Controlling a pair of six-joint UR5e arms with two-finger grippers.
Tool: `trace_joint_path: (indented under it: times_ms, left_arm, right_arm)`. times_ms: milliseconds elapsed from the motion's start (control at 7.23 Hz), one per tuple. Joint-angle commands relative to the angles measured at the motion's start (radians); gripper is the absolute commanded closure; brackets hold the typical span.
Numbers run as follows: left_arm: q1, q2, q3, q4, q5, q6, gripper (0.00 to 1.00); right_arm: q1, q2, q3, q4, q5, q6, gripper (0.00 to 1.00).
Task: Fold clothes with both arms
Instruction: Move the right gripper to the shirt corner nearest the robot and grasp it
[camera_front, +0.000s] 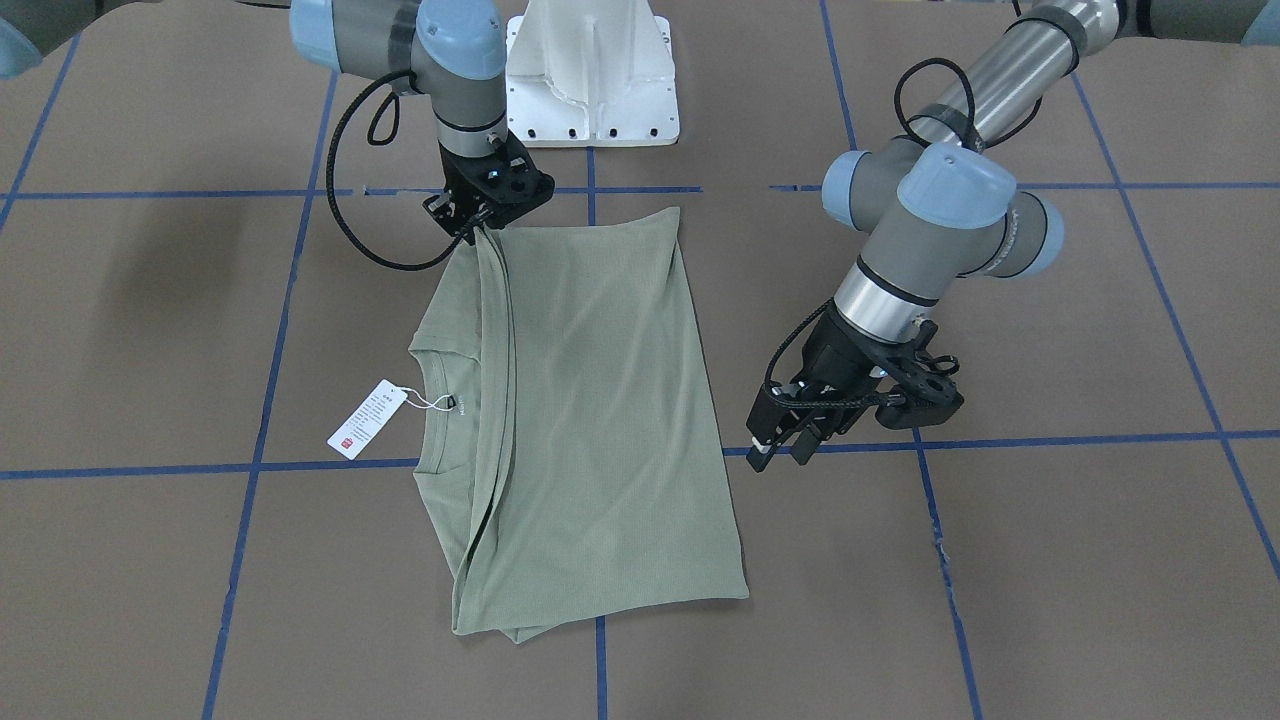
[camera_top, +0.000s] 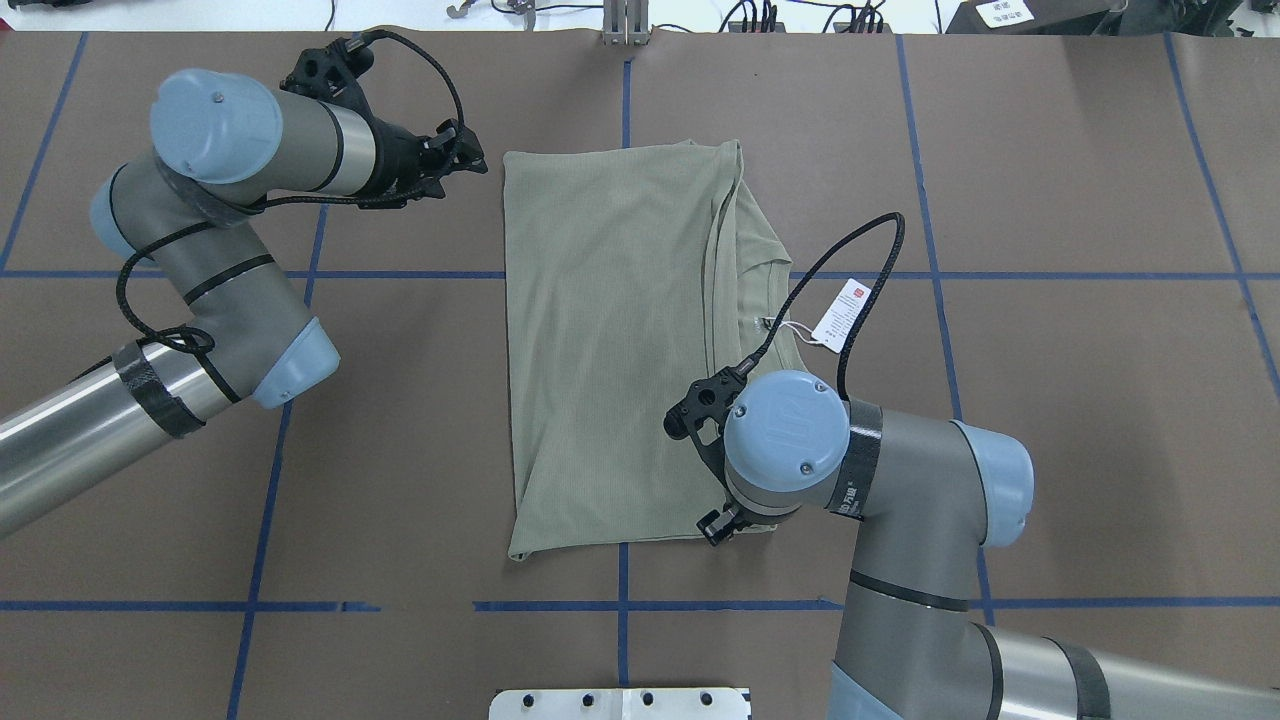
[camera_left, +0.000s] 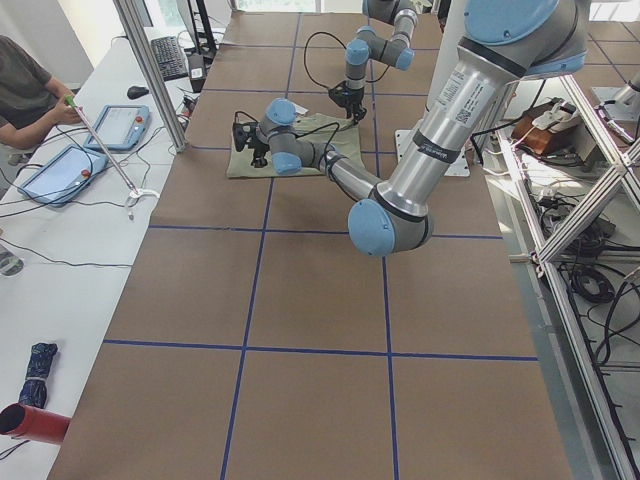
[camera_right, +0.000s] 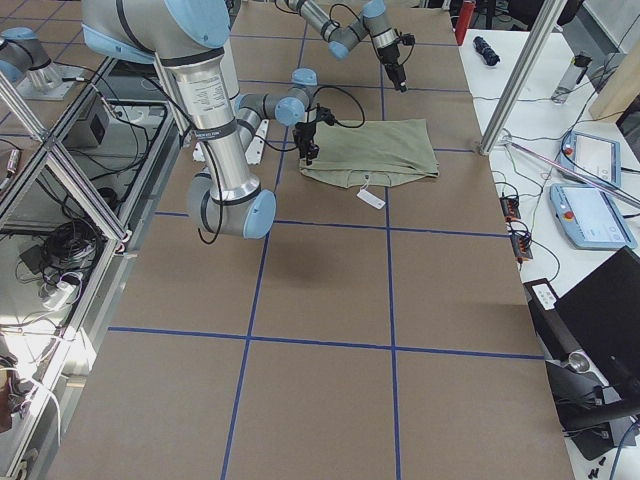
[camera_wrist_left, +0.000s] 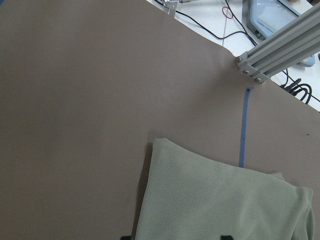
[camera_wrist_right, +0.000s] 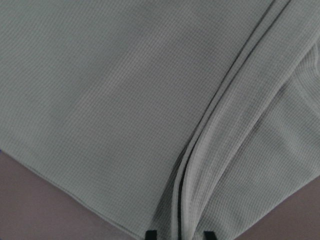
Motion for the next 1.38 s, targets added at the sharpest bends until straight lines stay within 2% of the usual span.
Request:
trace_joint_path:
  times_ms: [0, 276, 553, 829, 968, 1244]
  left_arm:
    - [0.0, 0.002, 0.0, 0.0, 0.0, 0.001, 0.34]
    - [0.0, 0.002, 0.0, 0.0, 0.0, 0.001, 0.33]
    - [0.0, 0.002, 0.0, 0.0, 0.002, 0.001, 0.33]
    - [0.0, 0.003, 0.0, 0.0, 0.002, 0.001, 0.33]
    - [0.0, 0.003, 0.0, 0.0, 0.002, 0.001, 0.33]
    - [0.0, 0.003, 0.0, 0.0, 0.002, 0.001, 0.33]
  right_arm:
    - [0.0, 0.0, -0.003, -0.001, -0.001, -0.008, 1.0]
    - [0.037, -0.014, 0.018, -0.004, 0.022, -0.02, 1.0]
    - [0.04, -0.115, 0.111, -0.004, 0.033, -0.007, 1.0]
    - [-0.09, -0.161, 0.139, -0.001, -0.017, 0.335, 1.0]
    - [-0.09, -0.148, 0.141, -0.001, -0.007, 0.348, 0.91]
    - [-0.051, -0.149, 0.136, -0.002, -0.001, 0.343, 0.51]
